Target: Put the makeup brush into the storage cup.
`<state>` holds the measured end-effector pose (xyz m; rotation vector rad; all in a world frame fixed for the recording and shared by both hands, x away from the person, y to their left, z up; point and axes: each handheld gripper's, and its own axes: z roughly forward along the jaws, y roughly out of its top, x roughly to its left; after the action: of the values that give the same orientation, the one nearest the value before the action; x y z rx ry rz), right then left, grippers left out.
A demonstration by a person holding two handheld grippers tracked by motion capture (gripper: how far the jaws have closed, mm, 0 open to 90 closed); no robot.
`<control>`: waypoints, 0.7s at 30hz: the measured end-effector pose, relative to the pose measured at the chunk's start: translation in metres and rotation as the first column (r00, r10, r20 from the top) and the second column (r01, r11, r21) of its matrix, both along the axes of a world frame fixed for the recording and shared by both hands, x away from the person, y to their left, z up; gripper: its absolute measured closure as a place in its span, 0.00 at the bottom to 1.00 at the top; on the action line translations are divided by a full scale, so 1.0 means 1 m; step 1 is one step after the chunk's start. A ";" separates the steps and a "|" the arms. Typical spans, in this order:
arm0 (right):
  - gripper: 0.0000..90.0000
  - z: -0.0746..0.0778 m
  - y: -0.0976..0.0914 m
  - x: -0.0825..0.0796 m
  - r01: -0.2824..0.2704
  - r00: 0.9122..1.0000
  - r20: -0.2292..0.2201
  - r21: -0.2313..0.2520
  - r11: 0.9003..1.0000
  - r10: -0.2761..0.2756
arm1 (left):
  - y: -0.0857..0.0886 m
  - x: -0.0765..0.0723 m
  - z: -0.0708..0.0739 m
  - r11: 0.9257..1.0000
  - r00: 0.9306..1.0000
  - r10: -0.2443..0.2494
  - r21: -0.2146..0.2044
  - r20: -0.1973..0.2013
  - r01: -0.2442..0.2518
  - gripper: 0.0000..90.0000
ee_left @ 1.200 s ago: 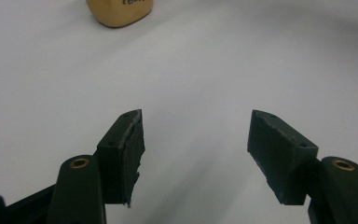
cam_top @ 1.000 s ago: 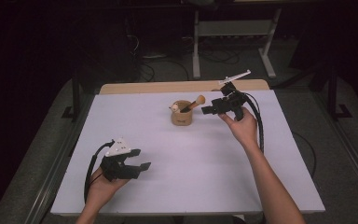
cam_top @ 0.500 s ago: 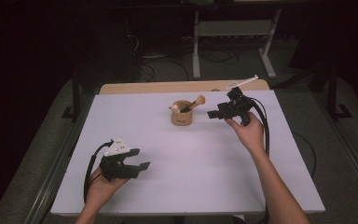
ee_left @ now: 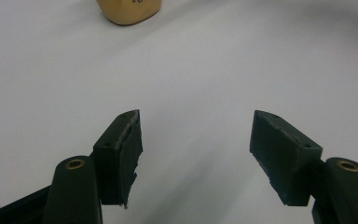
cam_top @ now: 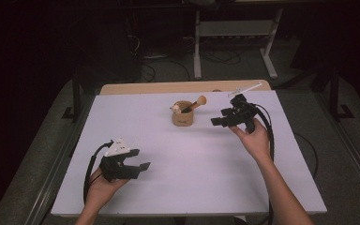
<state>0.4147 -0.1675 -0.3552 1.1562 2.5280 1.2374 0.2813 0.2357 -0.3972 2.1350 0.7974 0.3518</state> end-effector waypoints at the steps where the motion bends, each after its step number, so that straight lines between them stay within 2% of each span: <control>1: 0.34 -0.001 0.000 -0.002 -0.003 1.000 0.000 -0.004 1.000 0.003 | 0.000 0.000 0.000 1.000 1.000 0.002 -0.003 -0.001 -0.002 0.37; 11: 0.33 -0.006 -0.001 -0.016 -0.024 1.000 0.004 -0.017 1.000 0.024 | 0.003 0.000 0.000 1.000 1.000 0.022 -0.019 -0.008 -0.022 0.37; 21: 0.33 -0.011 -0.007 -0.034 -0.031 0.999 0.021 -0.022 0.999 0.031 | 0.003 0.000 -0.001 1.000 1.000 0.019 -0.006 -0.007 -0.019 0.37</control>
<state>0.3806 -0.1745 -0.3661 1.0969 2.5466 1.2200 0.2811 0.2383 -0.3979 2.1251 0.8224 0.3519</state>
